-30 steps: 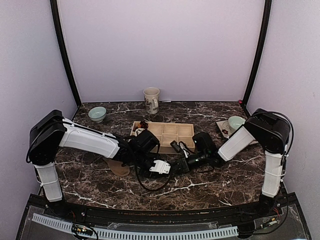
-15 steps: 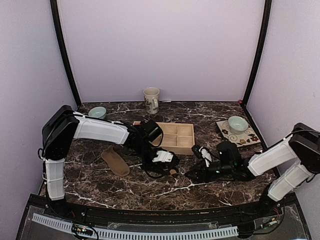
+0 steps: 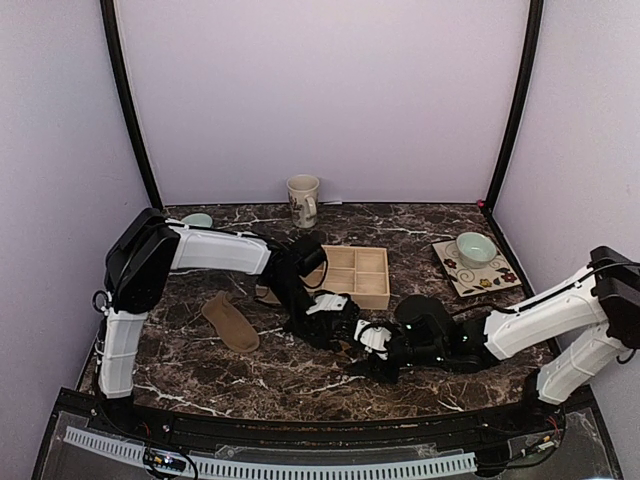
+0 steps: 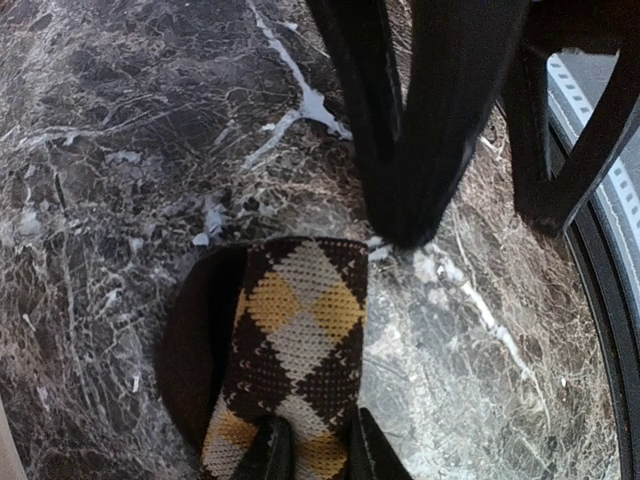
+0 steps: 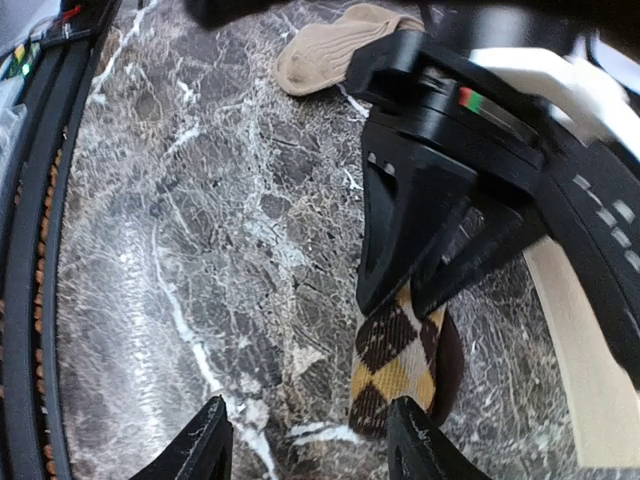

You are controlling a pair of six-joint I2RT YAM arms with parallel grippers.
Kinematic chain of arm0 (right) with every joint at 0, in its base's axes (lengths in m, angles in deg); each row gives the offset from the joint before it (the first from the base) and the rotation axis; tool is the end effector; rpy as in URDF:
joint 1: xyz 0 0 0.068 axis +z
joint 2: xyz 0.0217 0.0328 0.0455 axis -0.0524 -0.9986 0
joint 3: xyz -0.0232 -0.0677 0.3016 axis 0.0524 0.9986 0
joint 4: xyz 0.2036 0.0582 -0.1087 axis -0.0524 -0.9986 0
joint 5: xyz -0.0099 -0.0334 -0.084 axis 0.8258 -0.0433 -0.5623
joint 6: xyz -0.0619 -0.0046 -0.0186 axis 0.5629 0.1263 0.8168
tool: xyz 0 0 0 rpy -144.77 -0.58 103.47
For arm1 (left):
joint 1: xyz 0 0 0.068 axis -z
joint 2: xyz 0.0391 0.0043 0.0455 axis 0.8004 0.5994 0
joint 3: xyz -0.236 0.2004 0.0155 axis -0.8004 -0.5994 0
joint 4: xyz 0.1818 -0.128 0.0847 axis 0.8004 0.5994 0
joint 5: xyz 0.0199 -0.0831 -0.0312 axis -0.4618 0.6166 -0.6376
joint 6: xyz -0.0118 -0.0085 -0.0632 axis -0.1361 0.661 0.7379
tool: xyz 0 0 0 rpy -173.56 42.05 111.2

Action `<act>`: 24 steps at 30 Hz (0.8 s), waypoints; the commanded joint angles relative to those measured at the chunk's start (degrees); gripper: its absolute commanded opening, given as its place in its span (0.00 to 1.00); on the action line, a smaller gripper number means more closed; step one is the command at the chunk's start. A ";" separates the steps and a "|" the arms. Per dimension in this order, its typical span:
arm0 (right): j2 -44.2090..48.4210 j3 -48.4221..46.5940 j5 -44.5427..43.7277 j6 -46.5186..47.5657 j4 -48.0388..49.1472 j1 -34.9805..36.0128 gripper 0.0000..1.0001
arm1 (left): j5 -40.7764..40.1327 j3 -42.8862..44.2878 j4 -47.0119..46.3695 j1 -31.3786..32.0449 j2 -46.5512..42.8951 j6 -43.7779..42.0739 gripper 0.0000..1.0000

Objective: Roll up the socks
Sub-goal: Roll the sock at the center of the board, then pick up the sock from the center of the board.

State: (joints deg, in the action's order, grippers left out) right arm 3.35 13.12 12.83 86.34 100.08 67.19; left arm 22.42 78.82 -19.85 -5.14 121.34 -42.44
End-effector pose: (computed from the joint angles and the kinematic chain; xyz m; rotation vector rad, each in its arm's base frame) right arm 0.1123 0.2401 0.2029 -1.3782 1.7485 0.6050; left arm 0.2681 -0.3458 0.1744 2.1685 1.5586 -0.9236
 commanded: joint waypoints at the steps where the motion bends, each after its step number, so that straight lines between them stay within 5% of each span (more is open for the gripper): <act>1: -4.37 -3.94 -2.84 8.17 -2.08 0.77 0.53 | 0.19 1.23 13.54 0.92 5.85 -1.82 0.21; 24: -17.98 -5.76 -7.69 18.08 6.93 -0.86 0.52 | -1.08 7.26 21.35 0.84 11.36 -5.36 0.24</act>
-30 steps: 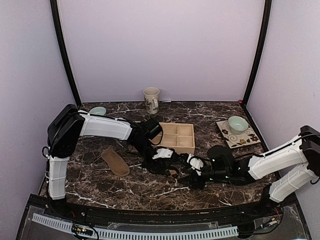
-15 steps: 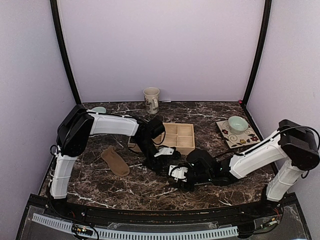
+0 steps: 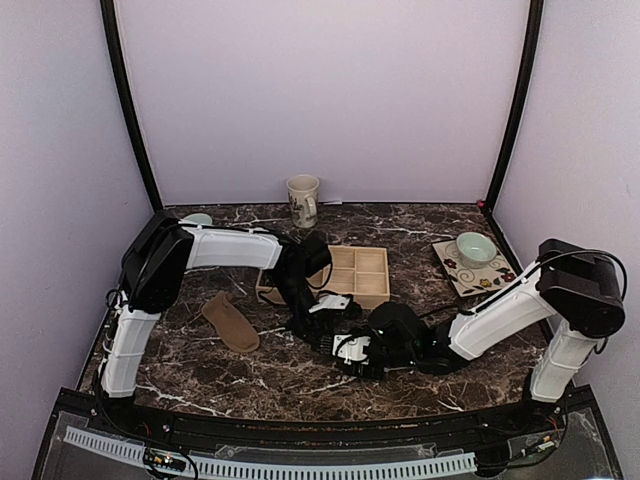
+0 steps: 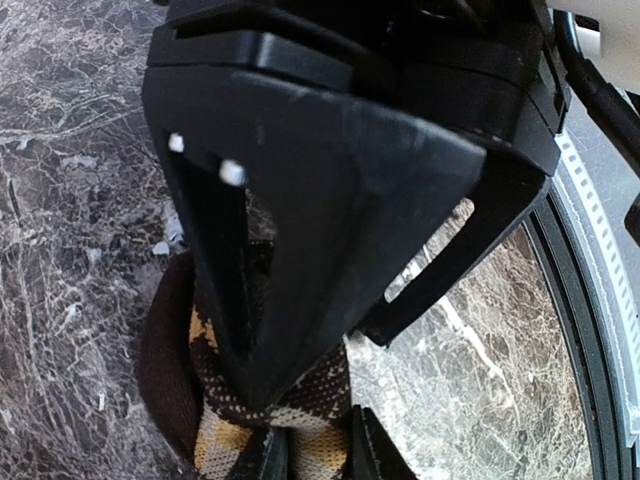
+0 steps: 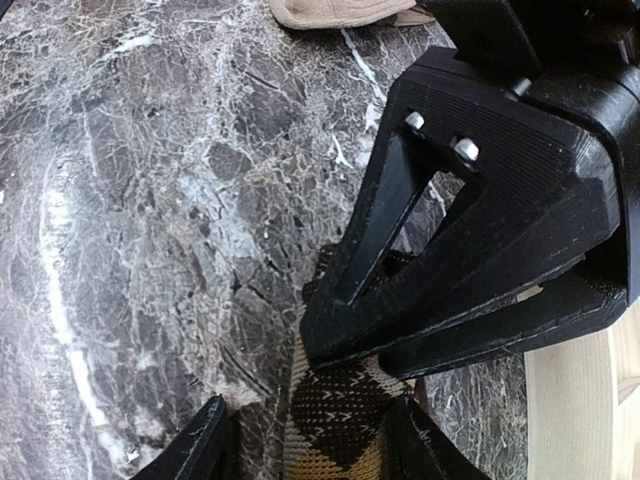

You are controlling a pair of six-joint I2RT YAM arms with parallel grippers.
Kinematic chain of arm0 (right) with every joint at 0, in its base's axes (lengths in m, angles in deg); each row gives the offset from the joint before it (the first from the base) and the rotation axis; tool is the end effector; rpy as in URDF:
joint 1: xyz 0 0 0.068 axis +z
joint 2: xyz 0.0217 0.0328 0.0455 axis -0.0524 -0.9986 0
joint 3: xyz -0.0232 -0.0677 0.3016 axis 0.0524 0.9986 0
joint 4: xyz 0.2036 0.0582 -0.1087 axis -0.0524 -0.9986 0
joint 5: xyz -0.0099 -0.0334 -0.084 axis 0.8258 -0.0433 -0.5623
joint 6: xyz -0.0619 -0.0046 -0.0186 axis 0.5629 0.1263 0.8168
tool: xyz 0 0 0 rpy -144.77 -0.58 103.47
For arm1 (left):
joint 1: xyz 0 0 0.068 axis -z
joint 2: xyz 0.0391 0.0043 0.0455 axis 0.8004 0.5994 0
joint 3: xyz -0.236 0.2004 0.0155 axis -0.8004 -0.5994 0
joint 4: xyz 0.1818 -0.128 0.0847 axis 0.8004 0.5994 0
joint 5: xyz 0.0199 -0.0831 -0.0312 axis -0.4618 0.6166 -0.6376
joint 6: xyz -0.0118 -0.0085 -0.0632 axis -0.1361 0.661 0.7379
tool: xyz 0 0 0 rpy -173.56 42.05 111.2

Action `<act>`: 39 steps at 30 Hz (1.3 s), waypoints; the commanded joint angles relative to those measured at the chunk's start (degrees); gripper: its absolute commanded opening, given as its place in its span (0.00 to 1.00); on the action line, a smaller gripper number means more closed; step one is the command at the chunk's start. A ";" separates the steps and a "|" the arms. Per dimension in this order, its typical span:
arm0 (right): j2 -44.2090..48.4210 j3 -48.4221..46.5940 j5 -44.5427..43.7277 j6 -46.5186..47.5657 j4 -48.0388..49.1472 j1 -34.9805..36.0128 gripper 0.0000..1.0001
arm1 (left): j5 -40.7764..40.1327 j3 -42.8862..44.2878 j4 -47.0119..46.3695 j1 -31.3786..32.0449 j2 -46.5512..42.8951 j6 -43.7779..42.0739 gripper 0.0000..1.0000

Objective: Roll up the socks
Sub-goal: Pick up the sock from the center of the board.

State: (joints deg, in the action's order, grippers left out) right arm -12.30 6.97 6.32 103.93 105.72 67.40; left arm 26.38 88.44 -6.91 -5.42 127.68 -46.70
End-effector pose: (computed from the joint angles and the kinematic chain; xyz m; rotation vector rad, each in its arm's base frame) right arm 0.1389 0.2846 0.1674 -1.6008 1.5750 0.2964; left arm 0.2758 -0.3550 0.1646 2.2480 1.5921 -1.0652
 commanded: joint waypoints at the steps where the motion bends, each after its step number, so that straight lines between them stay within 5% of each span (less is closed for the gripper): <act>1: -2.72 0.47 -1.04 0.13 1.23 -1.38 0.51 | -5.17 -2.29 8.60 1.12 5.01 -1.21 0.24; 5: -5.05 0.18 0.11 -3.63 -0.77 -3.25 0.37 | -5.50 -1.59 9.95 0.83 4.98 -1.25 0.28; 10: -7.14 -1.34 2.49 -10.24 -5.63 -4.97 0.01 | -3.37 -2.58 9.16 -2.58 1.22 1.69 0.62; 17: -8.65 -3.93 5.96 -20.57 -12.15 -5.87 0.00 | -4.31 -9.15 3.87 -6.58 -9.88 6.94 0.71; 24: -12.76 -9.09 24.84 -34.84 -15.94 -11.37 0.00 | -13.37 -19.32 -7.92 -7.38 -21.23 12.80 0.74; 30: -11.78 -12.43 32.41 -42.73 -16.87 -13.68 0.00 | -14.73 -22.18 -6.85 -10.22 -26.23 12.59 0.76; 39: -6.99 -31.98 24.33 -34.51 -48.22 -17.50 0.00 | -15.32 -27.28 -9.24 -20.50 -32.74 14.62 0.76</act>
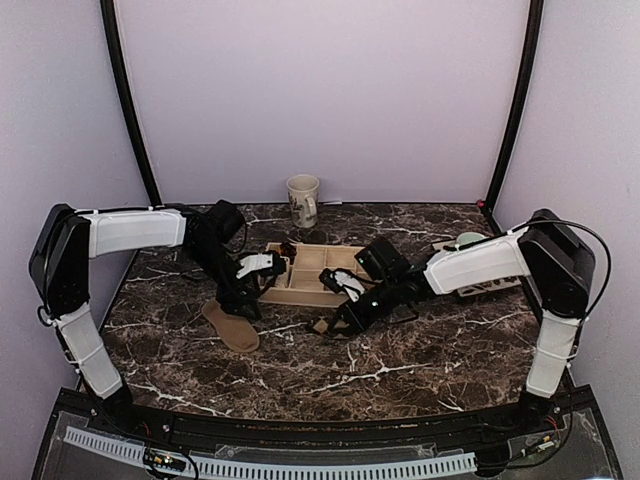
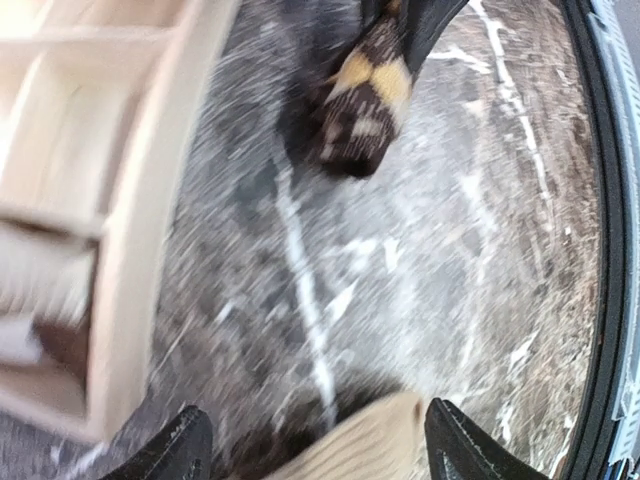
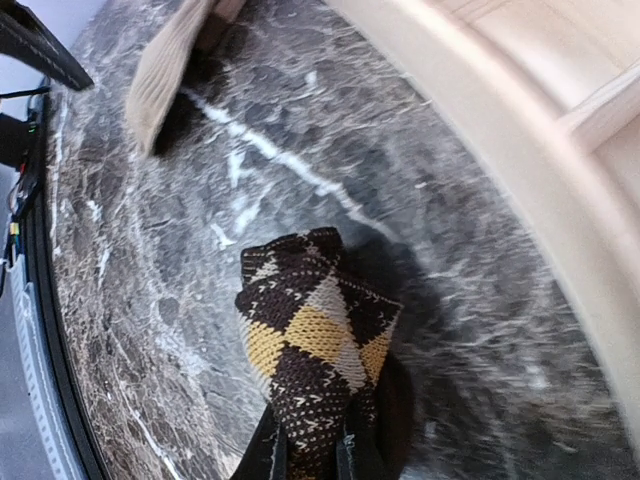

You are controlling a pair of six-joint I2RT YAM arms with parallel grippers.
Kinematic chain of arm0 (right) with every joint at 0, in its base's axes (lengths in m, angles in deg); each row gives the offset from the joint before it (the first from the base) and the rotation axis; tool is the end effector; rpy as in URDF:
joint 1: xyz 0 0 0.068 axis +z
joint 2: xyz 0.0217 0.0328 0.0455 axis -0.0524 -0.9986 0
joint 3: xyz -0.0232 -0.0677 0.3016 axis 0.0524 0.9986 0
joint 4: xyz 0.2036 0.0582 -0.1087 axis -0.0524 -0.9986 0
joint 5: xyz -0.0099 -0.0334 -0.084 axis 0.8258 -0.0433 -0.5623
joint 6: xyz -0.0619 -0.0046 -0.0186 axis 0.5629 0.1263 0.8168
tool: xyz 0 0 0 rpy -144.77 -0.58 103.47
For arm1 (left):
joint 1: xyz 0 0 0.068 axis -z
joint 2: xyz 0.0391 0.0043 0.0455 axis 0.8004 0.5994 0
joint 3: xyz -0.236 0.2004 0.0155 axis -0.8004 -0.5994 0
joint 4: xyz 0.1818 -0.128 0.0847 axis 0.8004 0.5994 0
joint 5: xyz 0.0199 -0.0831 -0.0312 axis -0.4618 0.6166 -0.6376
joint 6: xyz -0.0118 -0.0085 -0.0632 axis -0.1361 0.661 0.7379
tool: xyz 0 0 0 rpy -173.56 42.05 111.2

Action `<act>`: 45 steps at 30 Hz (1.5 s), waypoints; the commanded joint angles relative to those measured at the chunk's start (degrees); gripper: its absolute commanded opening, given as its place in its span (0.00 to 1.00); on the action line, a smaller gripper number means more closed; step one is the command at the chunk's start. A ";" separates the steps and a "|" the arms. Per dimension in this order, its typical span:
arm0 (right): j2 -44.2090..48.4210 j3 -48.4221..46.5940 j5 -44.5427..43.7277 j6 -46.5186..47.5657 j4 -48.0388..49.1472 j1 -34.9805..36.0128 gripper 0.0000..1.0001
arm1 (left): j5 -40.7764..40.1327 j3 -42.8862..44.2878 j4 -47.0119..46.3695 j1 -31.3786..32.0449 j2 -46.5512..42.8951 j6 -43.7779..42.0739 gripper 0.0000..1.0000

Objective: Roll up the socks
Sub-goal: Pick up the sock from the center of the board, then place the sock in the storage box.

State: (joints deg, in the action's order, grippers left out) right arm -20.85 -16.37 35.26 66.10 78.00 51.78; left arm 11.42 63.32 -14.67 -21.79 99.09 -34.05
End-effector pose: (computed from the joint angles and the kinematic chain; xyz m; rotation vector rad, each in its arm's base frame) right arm 0.2308 0.2974 0.1860 -1.0641 2.3725 0.9816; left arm 0.2794 -0.1983 0.2417 1.7740 2.0349 -0.6136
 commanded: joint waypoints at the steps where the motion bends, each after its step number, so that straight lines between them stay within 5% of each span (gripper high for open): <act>1: 1.17 -11.48 -5.72 3.87 -23.56 -2.47 0.00 | 0.07 -2.62 -2.66 -5.45 -4.49 2.94 0.75; 13: -12.98 -47.84 -19.14 7.93 -47.50 -5.44 0.00 | 3.50 -4.52 -9.27 -10.04 -4.42 12.43 0.68; 21: -23.77 -67.30 -36.22 9.34 -47.47 -5.12 0.00 | 4.72 -7.13 -10.96 -10.11 -5.07 13.30 0.67; 45: -39.35 -76.83 -35.95 10.51 -48.64 0.29 0.00 | 3.25 -5.81 -13.70 -13.38 -1.44 15.49 0.63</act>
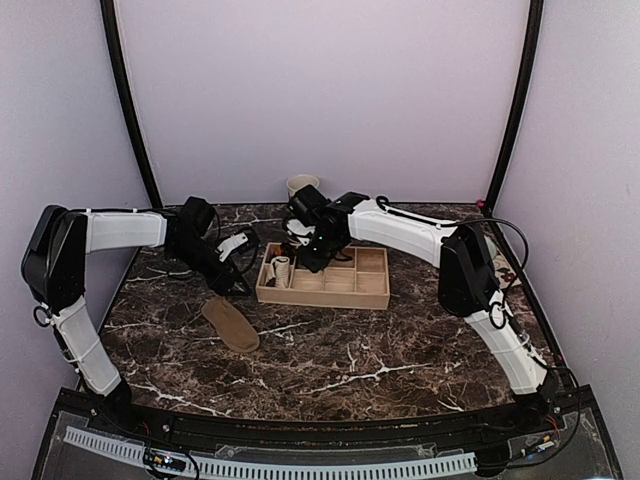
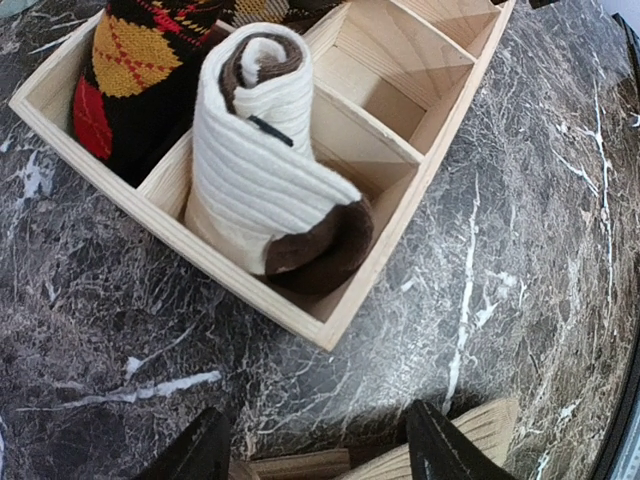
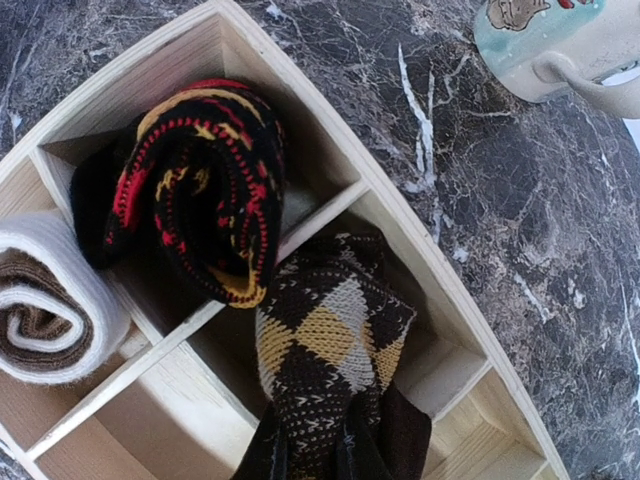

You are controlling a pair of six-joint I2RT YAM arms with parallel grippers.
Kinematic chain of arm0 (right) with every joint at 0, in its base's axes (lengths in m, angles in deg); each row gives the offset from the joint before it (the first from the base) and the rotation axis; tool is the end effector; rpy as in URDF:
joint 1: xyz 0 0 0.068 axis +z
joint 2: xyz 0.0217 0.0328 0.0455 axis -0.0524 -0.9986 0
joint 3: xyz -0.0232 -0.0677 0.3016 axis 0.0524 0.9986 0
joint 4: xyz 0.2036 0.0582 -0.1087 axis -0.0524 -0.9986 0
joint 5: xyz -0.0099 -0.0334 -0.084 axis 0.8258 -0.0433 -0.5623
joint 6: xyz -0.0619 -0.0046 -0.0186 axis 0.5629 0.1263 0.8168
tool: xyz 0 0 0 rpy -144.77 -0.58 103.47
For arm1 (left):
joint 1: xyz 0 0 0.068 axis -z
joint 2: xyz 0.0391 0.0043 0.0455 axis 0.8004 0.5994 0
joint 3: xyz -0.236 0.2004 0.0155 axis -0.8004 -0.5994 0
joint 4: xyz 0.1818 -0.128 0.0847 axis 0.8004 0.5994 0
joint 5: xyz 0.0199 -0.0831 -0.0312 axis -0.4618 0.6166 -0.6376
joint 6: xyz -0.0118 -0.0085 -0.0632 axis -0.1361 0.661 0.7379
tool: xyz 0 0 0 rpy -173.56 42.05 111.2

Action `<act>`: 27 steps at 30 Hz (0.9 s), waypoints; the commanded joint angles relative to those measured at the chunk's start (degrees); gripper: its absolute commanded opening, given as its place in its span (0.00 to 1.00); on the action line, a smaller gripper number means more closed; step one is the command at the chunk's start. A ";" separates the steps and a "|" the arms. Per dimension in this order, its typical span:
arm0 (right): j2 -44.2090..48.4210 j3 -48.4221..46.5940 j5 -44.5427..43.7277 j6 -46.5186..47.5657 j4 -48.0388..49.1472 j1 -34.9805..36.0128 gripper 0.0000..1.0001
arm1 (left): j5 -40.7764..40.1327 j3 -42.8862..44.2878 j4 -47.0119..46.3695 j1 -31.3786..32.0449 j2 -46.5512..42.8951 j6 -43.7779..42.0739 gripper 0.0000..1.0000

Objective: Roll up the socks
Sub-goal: Place the sock in the storage box.

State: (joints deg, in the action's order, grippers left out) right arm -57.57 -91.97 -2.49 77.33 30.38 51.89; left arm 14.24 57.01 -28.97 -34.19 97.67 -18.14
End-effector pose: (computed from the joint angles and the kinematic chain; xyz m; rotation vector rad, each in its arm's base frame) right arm 0.3716 0.4105 0.2088 -1.0268 2.3627 0.0482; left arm 0.3190 -0.1372 0.2333 1.2147 2.2350 -0.6373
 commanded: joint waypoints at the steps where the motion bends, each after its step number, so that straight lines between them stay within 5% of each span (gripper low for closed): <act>1: -3.05 -1.02 2.04 -0.83 -1.18 0.17 0.00 | 0.55 0.19 0.58 -1.18 -0.25 -0.52 0.64; 22: -3.28 6.08 6.22 -2.46 2.63 -2.12 0.04 | 1.88 -5.32 17.30 -3.58 -10.52 -11.02 0.65; 27: -1.43 7.76 4.93 -2.48 2.87 -2.12 0.13 | 2.18 -5.90 17.77 -4.40 -12.51 -11.02 0.66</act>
State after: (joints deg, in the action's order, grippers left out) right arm -58.33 -88.45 2.54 75.61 36.26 50.46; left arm 15.45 52.35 -14.06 -37.82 88.47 -27.84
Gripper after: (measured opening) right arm 0.093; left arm 0.655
